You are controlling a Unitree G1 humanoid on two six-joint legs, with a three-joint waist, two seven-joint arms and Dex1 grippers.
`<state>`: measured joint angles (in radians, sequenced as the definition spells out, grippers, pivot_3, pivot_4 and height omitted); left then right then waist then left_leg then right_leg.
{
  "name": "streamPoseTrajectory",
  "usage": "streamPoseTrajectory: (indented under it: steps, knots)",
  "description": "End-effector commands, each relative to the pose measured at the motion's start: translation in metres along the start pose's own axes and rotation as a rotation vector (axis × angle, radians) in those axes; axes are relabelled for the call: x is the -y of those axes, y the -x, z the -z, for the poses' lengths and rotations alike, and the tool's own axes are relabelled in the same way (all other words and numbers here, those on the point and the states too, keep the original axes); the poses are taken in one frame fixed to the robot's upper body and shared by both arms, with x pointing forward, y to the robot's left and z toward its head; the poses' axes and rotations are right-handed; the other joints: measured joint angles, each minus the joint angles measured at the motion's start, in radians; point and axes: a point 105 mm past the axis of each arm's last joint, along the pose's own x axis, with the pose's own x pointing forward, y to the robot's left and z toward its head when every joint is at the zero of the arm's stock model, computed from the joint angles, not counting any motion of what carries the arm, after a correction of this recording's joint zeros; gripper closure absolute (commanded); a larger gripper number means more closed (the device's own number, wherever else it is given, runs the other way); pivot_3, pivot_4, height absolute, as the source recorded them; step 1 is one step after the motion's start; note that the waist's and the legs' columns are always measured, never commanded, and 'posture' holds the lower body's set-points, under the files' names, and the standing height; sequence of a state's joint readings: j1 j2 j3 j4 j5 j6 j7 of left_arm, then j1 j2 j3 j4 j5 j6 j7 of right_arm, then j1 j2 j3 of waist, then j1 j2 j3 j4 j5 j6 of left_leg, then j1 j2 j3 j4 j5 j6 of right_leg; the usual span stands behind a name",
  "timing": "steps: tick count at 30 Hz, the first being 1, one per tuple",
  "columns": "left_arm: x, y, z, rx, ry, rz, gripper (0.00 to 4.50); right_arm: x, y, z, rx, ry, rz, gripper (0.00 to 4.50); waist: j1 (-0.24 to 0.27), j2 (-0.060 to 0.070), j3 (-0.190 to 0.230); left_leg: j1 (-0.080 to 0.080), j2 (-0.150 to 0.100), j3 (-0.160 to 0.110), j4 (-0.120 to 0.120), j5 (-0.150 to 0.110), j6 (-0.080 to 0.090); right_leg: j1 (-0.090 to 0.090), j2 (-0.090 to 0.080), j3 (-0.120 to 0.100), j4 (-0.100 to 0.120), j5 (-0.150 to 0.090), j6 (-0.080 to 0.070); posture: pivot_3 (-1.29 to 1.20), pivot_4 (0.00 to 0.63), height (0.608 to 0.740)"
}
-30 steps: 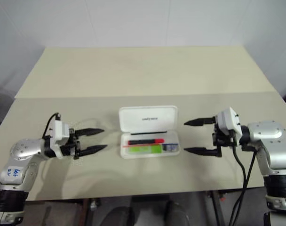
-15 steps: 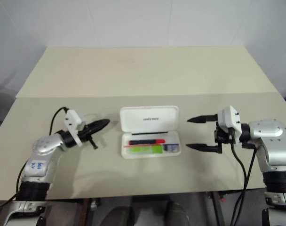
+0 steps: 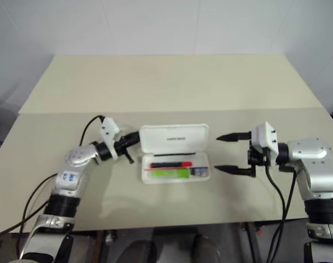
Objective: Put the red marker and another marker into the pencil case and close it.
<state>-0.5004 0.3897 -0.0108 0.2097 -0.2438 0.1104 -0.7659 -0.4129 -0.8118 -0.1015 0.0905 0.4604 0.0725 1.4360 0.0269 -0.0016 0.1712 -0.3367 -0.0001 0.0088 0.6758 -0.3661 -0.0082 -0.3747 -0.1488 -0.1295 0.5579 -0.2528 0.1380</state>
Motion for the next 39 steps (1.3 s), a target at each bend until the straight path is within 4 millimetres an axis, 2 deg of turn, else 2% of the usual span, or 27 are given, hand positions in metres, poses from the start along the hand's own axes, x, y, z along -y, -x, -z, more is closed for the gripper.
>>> streamPoseTrajectory:
  steps: [1,7,14,20,24,28,33,37,39]
  knots:
    - [0.019,-0.002,-0.025,0.096,-0.067,0.139,4.47,0.0,0.0,-0.008,0.018,0.031,0.007,0.0,0.001,0.0,0.0,0.0,0.0,0.0,0.0,0.0,0.0,0.0,0.0,0.0,0.0,0.0,0.0,0.0,0.15,0.74]
    - [0.043,0.008,-0.024,0.065,-0.156,0.353,4.47,0.0,0.001,-0.009,0.02,0.031,0.016,0.0,-0.001,0.0,0.0,0.0,0.0,0.0,0.001,0.0,0.0,0.0,0.0,0.0,0.0,0.0,0.0,0.0,0.15,0.74]
    - [0.072,0.002,-0.01,-0.068,-0.237,0.549,4.47,0.002,0.002,-0.016,0.03,0.04,0.038,0.0,0.0,0.0,0.0,0.0,0.0,0.0,0.001,0.0,0.0,0.0,0.0,0.0,0.0,0.0,0.0,0.0,0.15,0.74]
    - [0.08,0.0,0.016,-0.243,-0.328,0.58,4.47,0.002,0.003,-0.021,0.032,0.048,0.061,0.0,0.001,0.0,0.0,0.0,0.0,0.0,0.001,0.0,0.0,0.0,0.0,0.0,0.0,0.0,0.0,0.0,0.15,0.74]
    - [0.088,-0.002,0.023,-0.285,-0.304,0.59,4.47,-0.002,0.003,-0.022,0.034,0.047,0.077,0.0,0.0,0.0,0.0,0.001,0.0,0.0,0.001,0.0,0.0,0.001,0.0,0.001,0.0,0.0,0.0,0.0,0.15,0.74]
    - [0.088,0.0,0.029,-0.34,-0.322,0.585,4.47,-0.004,0.003,-0.023,0.039,0.043,0.087,0.0,0.0,0.0,-0.001,0.001,0.0,0.0,0.001,0.0,0.0,0.002,0.0,0.001,0.001,0.0,0.0,0.0,0.15,0.74]
    - [0.088,-0.005,0.019,-0.292,-0.281,0.539,4.47,-0.004,0.001,-0.023,0.045,0.039,0.093,0.0,0.001,0.0,-0.001,0.001,0.0,-0.001,0.002,0.0,0.0,0.002,0.0,0.001,0.001,0.0,0.0,0.0,0.15,0.74]
    - [0.077,-0.008,-0.012,-0.107,-0.145,0.442,4.47,-0.002,-0.001,-0.02,0.049,0.031,0.095,0.0,-0.001,0.0,-0.001,0.001,0.0,-0.001,0.003,0.0,0.0,0.002,0.0,0.001,0.001,0.001,-0.001,0.0,0.15,0.74]
    - [0.07,0.002,-0.014,-0.099,-0.132,0.429,4.47,0.0,-0.001,-0.018,0.049,0.023,0.097,0.0,-0.001,-0.001,0.0,0.0,0.001,-0.001,0.003,0.0,0.0,0.001,0.0,0.001,0.001,0.001,-0.001,0.0,0.15,0.74]
